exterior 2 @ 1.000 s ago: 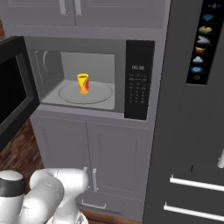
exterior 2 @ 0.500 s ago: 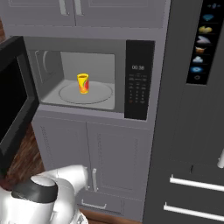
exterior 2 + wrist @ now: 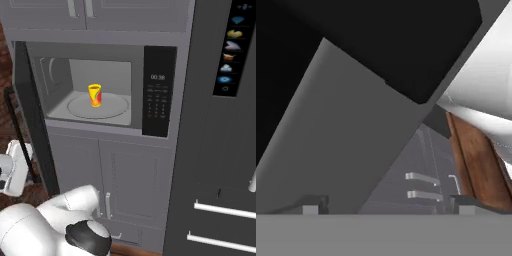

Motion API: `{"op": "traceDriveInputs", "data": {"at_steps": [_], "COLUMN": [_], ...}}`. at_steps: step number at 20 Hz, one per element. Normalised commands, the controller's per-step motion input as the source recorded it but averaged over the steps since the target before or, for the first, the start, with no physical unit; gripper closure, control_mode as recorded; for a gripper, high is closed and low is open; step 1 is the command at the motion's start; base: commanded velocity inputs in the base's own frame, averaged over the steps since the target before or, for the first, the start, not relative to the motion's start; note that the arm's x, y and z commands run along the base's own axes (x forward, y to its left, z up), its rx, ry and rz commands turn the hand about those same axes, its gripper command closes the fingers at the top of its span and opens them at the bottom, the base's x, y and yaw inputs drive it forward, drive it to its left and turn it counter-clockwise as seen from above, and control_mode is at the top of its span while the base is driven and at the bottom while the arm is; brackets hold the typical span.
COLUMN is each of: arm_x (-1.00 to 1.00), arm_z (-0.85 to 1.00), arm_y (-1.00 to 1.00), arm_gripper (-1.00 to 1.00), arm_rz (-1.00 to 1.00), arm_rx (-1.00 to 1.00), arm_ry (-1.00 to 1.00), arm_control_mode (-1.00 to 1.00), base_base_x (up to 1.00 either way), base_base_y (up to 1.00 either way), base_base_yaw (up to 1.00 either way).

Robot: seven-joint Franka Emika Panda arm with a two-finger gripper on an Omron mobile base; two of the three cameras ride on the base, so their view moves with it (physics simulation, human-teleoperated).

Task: Place the microwavable item in the microwave. Then, close the microwave door and press the start button.

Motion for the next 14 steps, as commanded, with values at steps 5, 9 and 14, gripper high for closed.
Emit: {"op": "traceDriveInputs", "data": {"at_steps": [5, 9, 14], "arm_x": [0.74, 0.82, 0.79], "arm_z": [0.12, 0.14, 0.25], "arm_y": [-0.48, -0.24, -0.15], "arm_gripper": [-1.0, -1.0, -1.0], "arm_rz": [-0.04, -0.01, 0.0], "arm_rx": [0.01, 0.0, 0.0], "arm_ry": [0.0, 0.0, -0.01], "arm_control_mode": [-1.0, -1.0, -1.0], "base_base_x": [0.0, 0.0, 0.0], "base_base_y": [0.0, 0.0, 0.0], "base_base_yaw": [0.0, 0.0, 0.0]}}
